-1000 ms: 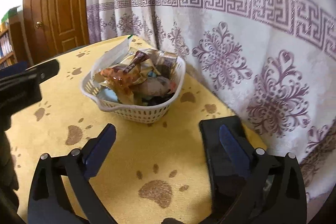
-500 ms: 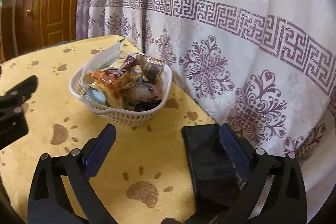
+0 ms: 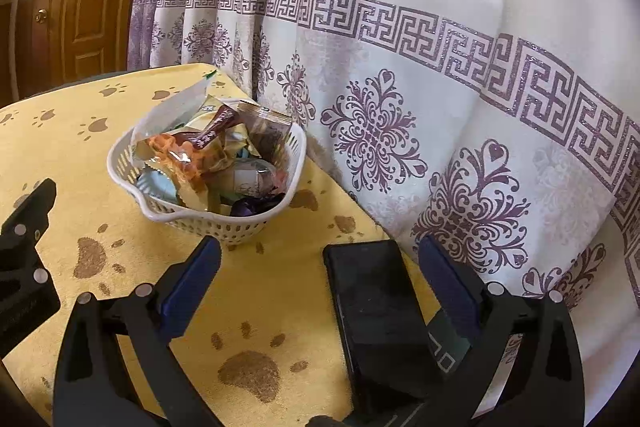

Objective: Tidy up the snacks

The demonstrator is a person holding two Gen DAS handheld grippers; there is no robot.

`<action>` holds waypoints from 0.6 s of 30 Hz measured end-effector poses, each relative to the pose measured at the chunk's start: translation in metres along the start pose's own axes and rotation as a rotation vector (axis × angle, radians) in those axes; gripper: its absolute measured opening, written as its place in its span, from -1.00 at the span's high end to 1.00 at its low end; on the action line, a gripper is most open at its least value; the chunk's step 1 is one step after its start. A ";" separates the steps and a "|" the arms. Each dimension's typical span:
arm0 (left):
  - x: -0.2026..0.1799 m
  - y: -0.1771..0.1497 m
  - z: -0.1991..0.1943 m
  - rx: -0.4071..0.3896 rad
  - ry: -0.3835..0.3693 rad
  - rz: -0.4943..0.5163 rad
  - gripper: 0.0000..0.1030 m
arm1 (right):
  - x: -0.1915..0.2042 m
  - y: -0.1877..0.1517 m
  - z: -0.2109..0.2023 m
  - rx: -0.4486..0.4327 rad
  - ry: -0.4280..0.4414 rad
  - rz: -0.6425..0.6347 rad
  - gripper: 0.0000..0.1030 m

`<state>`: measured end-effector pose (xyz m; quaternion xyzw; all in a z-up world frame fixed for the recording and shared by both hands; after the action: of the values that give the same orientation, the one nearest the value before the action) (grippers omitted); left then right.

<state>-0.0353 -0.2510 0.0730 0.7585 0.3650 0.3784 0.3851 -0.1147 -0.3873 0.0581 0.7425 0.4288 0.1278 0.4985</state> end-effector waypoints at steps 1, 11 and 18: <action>0.000 0.000 0.001 0.001 0.002 0.001 -0.90 | 0.000 0.000 0.000 0.000 -0.002 0.002 -0.95; -0.005 -0.002 0.003 0.004 0.003 0.014 -0.90 | -0.001 -0.001 0.003 -0.002 -0.016 -0.003 -0.95; -0.009 -0.002 0.002 0.001 -0.001 0.026 -0.90 | -0.001 -0.001 0.004 -0.002 -0.016 -0.004 -0.95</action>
<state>-0.0381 -0.2582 0.0676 0.7636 0.3552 0.3827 0.3800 -0.1140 -0.3905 0.0557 0.7422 0.4262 0.1213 0.5028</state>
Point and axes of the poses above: each gripper's, at about its wrist camera, not at the fingertips, and z roughly the way its jaws point, x to its left, y to its top, the point moved 2 cm from there along z, roughly the way its jaws point, and after that the axes turned 5 degrees about -x, right-handed, at the moved point
